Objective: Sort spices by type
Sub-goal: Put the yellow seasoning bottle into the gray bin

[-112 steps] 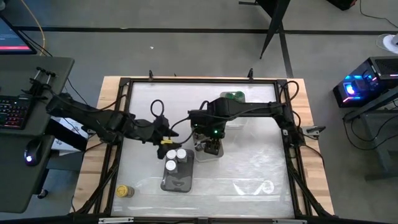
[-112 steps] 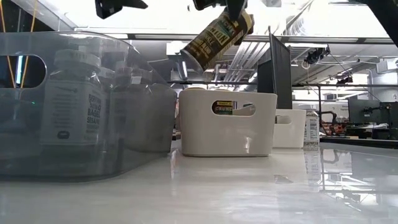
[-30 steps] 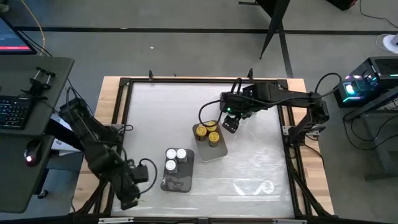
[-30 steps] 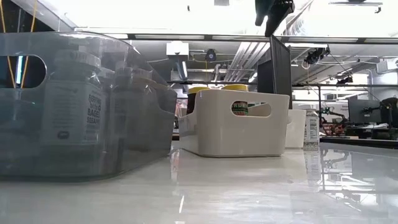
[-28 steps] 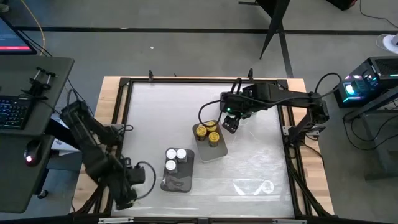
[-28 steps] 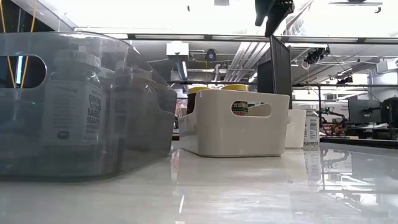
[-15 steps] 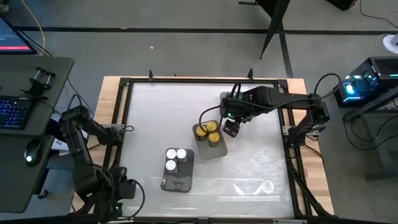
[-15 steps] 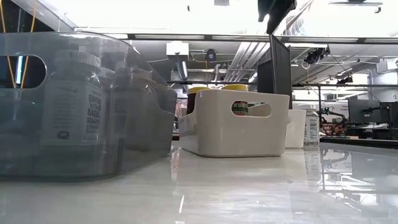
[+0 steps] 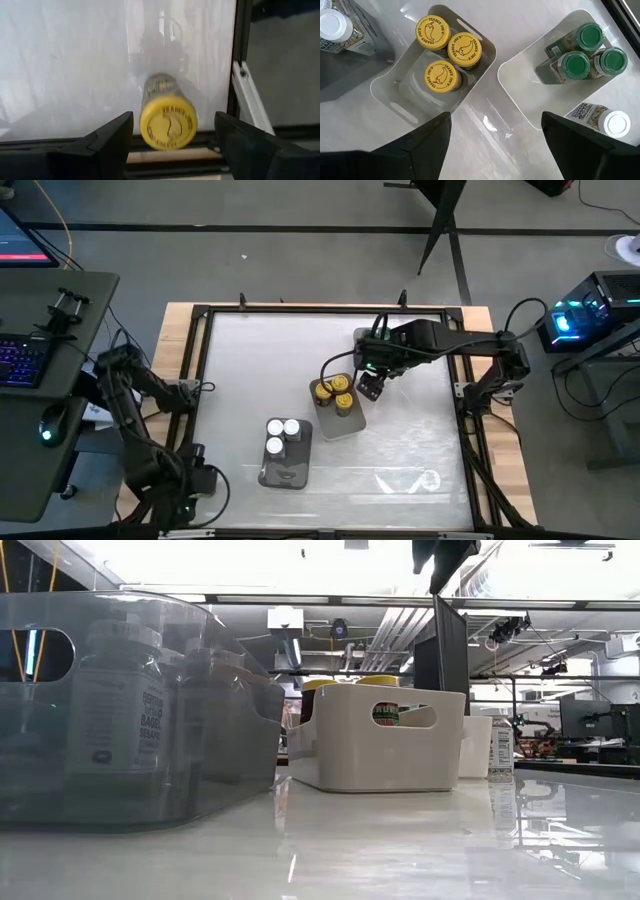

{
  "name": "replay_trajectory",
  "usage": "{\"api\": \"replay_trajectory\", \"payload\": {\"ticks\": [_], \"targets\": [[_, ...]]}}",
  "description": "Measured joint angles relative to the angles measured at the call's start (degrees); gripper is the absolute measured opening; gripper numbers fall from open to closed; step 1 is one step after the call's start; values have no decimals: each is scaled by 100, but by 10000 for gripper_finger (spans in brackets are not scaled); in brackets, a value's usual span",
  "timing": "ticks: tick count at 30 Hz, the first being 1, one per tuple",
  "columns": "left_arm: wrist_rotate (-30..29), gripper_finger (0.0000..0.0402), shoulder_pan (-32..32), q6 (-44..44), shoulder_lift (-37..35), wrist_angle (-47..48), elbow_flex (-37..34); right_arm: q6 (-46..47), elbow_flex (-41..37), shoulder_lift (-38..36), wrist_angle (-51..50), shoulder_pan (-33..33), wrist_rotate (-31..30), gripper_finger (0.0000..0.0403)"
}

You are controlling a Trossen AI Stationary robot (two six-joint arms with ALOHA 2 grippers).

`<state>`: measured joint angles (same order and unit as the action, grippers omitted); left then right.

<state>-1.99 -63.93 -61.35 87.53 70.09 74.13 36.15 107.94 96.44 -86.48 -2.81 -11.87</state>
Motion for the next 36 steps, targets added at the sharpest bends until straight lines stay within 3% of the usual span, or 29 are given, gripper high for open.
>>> {"api": "replay_trajectory", "payload": {"ticks": [20, 36], "targets": [[315, 266, -225, -53, -570, -893, -1145, 157, -2, 2, 20, 0, 29, 307], [296, 266, -209, -146, -595, -1819, -1751, 146, -2, 4, 17, 2, 27, 307]]}}
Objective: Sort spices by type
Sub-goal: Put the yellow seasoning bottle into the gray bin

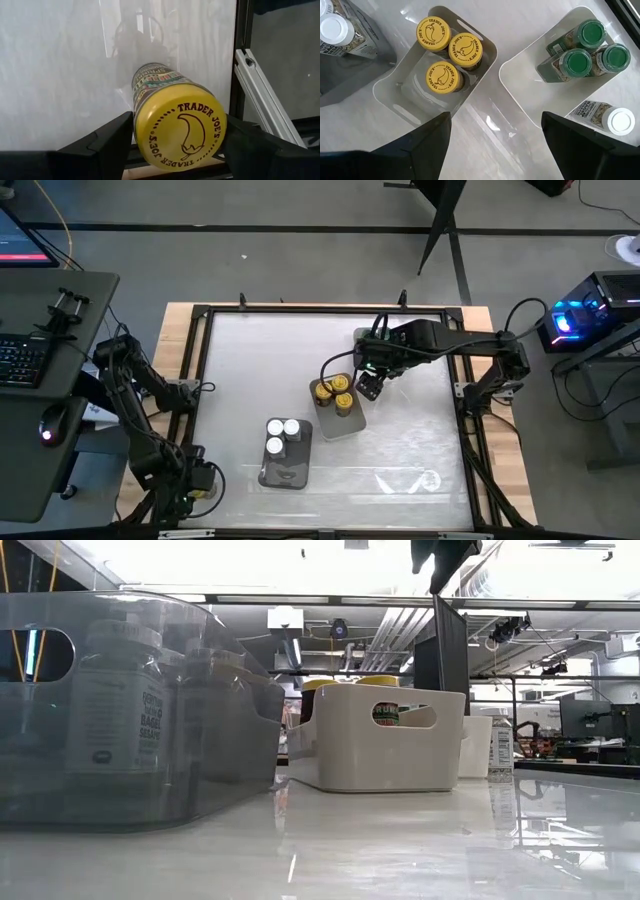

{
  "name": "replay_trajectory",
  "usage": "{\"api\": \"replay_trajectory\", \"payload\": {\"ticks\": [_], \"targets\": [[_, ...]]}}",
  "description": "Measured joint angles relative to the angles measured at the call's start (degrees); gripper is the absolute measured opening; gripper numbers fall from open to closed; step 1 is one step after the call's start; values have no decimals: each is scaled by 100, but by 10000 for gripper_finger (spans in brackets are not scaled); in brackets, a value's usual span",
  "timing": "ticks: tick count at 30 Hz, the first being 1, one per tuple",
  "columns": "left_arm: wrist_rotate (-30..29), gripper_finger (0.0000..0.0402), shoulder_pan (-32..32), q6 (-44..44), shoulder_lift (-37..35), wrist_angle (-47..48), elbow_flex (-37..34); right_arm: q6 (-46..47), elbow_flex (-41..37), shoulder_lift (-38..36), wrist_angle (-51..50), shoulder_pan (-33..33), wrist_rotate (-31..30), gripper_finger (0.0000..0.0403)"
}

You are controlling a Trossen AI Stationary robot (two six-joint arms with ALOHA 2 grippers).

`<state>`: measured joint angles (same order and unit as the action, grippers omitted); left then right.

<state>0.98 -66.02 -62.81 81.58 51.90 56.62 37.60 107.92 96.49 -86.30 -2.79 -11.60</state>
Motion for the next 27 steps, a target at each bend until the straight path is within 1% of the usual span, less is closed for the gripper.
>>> {"api": "replay_trajectory", "payload": {"ticks": [8, 10, 13, 17, 21, 23, 25, 27], "targets": [[-68, 266, 124, -9, 0, -72, -2, -7, 0, 0, 0, 0, 0, 307], [-87, 261, 187, -13, 0, -159, -2, -7, 0, 0, 0, 0, 0, 307], [-140, 240, 291, -21, 0, -278, -2, -39, 0, 0, 0, 0, -2, 307], [-123, 197, 350, -177, -9, -274, 0, -106, 0, 0, -15, 0, -2, 307], [149, 196, 392, -361, -49, -258, 12, -201, -2, -7, -206, 0, -6, 307], [284, 196, 473, -449, -198, -121, 64, -203, -7, -67, -336, -19, -6, 307], [317, 196, 602, -466, -511, 45, 229, -175, -11, -212, -375, -60, -29, 307], [145, 196, 835, -416, -868, 462, 434, -100, -11, -429, -364, -116, -54, 307]]}}
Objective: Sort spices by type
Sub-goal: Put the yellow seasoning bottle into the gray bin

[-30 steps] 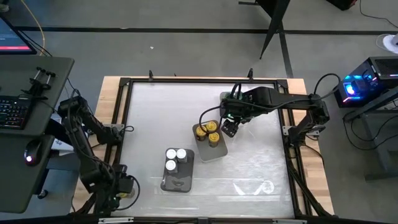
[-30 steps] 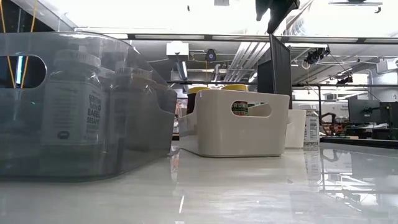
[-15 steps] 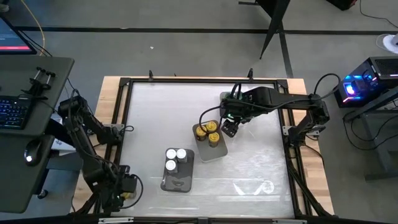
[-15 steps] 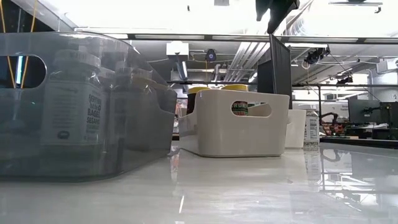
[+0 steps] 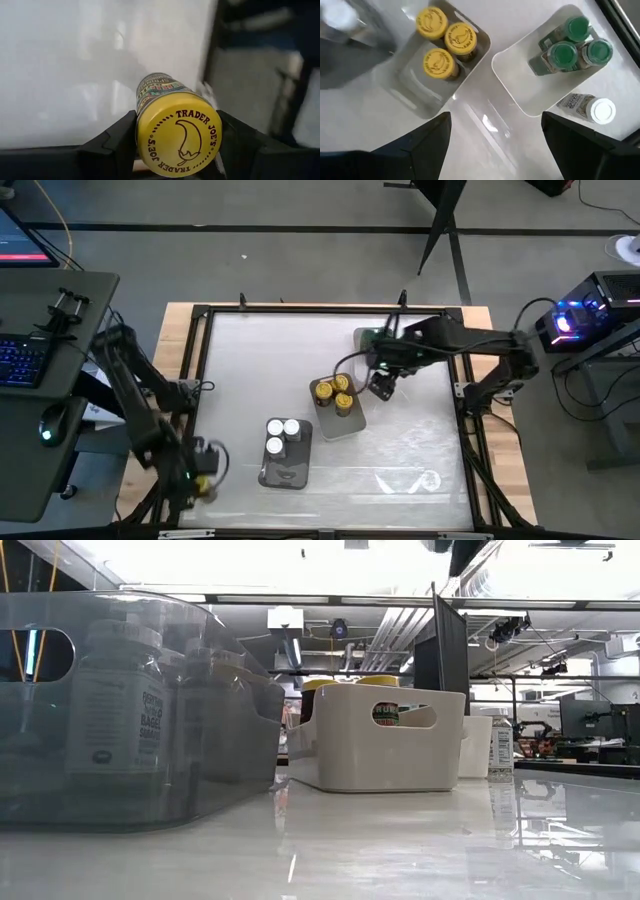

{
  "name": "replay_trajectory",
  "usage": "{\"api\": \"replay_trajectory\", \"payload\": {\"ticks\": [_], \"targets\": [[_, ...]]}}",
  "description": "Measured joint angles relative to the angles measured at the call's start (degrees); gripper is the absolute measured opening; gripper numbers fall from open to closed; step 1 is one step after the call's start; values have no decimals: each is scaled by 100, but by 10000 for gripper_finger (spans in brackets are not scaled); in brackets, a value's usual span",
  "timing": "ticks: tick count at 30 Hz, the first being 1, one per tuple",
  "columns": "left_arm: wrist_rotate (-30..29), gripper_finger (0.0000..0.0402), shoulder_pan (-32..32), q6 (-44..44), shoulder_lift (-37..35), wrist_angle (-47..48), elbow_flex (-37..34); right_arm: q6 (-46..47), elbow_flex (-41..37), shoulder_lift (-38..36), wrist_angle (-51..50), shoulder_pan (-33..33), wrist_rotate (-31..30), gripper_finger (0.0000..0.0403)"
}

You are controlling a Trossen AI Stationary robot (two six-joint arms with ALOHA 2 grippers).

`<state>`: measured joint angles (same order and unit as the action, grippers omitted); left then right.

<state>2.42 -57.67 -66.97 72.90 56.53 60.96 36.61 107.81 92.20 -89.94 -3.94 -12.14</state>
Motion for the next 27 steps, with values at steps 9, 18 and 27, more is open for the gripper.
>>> {"api": "replay_trajectory", "payload": {"ticks": [9, 18, 27], "targets": [[-1703, 196, 2817, 2809, -716, 153, 959, 839, 4, -762, -11, -250, -890, 307], [-571, 196, 4907, 6129, 1630, -1102, 2230, 966, 7, -786, -8, -258, -864, 307], [-267, 196, 4952, 7247, 3034, -780, 3151, 857, 7, -739, -6, -260, -669, 307]]}}
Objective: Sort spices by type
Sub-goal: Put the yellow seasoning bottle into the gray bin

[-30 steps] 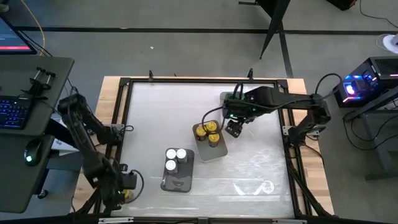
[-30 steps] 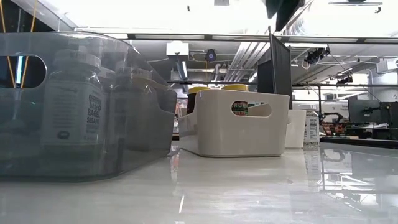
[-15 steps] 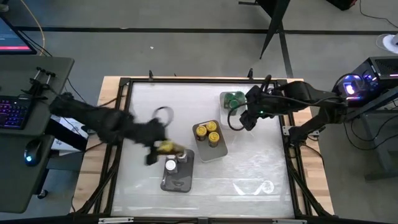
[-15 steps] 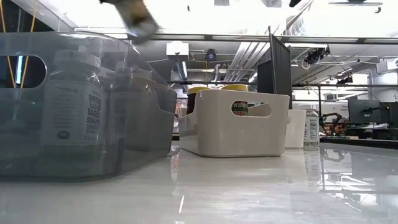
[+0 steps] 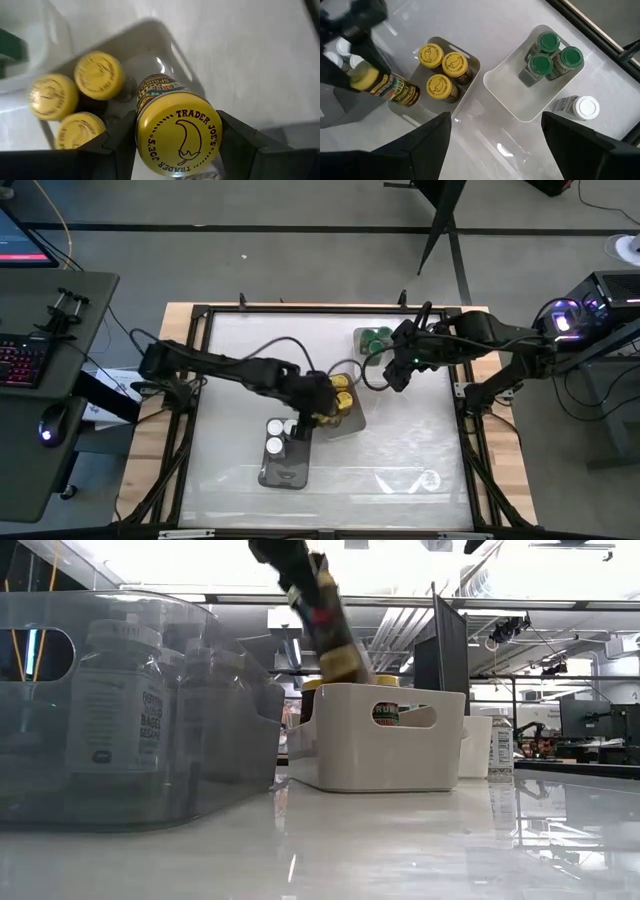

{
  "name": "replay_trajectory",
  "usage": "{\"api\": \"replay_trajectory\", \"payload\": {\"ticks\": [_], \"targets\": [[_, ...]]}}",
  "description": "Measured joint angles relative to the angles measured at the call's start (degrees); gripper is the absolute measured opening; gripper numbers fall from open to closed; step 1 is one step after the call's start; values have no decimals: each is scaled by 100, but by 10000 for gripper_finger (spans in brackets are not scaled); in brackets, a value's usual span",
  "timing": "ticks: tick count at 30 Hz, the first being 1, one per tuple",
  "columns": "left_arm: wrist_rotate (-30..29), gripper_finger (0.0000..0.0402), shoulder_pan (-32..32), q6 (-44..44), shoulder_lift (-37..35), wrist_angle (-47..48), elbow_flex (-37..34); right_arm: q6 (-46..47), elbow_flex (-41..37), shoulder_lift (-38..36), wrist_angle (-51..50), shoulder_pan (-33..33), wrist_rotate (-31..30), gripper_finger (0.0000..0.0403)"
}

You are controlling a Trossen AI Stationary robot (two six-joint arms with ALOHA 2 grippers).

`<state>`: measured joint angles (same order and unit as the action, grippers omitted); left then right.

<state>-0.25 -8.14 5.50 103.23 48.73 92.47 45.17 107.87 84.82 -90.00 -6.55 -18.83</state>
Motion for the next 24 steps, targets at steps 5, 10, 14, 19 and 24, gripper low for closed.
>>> {"api": "replay_trajectory", "payload": {"ticks": [5, 10, 14, 19, 24], "targets": [[-33, 196, 3, 218, 256, 152, -2, -11, 0, 0, -1, 2, 19, 307], [-192, 196, 109, 325, 330, 117, -3, -7, 0, 0, -2, 2, 20, 307], [-192, 198, 233, 375, 344, 271, -7, -11, 0, 0, -2, 2, 19, 307], [-139, 205, 374, 373, 342, 252, -9, -3, 0, 0, -2, 2, 17, 307], [165, 227, 481, 243, 382, 221, -7, -1, 0, 0, -2, 2, 19, 307]]}}
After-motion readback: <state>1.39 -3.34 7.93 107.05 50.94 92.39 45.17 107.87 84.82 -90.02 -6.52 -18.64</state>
